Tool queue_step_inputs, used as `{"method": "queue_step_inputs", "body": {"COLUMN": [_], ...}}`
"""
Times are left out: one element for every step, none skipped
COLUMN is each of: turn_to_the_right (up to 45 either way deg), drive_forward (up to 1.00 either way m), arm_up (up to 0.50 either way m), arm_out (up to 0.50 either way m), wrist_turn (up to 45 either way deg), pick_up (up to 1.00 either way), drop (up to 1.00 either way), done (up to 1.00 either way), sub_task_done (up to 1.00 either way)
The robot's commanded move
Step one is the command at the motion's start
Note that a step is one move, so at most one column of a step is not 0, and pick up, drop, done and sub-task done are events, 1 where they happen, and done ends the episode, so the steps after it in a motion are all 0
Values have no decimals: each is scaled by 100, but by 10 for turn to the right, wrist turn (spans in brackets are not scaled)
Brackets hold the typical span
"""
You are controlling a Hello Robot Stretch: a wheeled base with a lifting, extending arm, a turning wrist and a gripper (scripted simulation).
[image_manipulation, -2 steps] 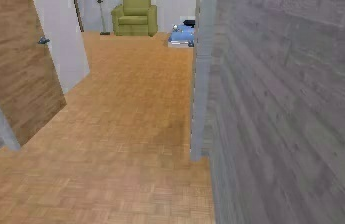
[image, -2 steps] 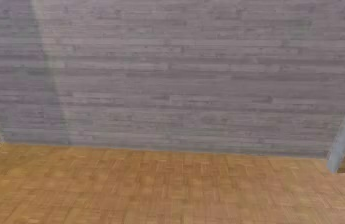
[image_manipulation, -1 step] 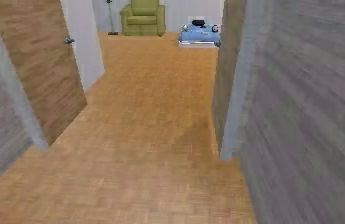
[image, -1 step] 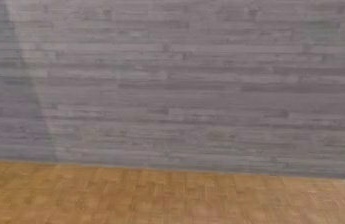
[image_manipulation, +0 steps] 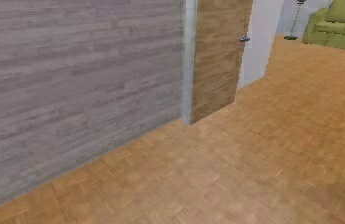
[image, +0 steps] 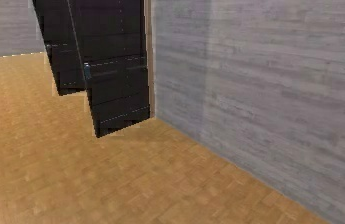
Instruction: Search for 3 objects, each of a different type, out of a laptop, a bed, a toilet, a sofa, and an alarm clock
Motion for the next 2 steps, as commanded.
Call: {"method": "queue_step_inputs", "body": {"turn_to_the_right": [-420, 0], "drive_forward": [0, 85], "arm_up": [0, 0], "arm_out": [0, 0], "wrist_turn": [0, 0], "pick_up": [0, 0], "drop": [0, 0], "done": [0, 0], "sub_task_done": [0, 0]}}
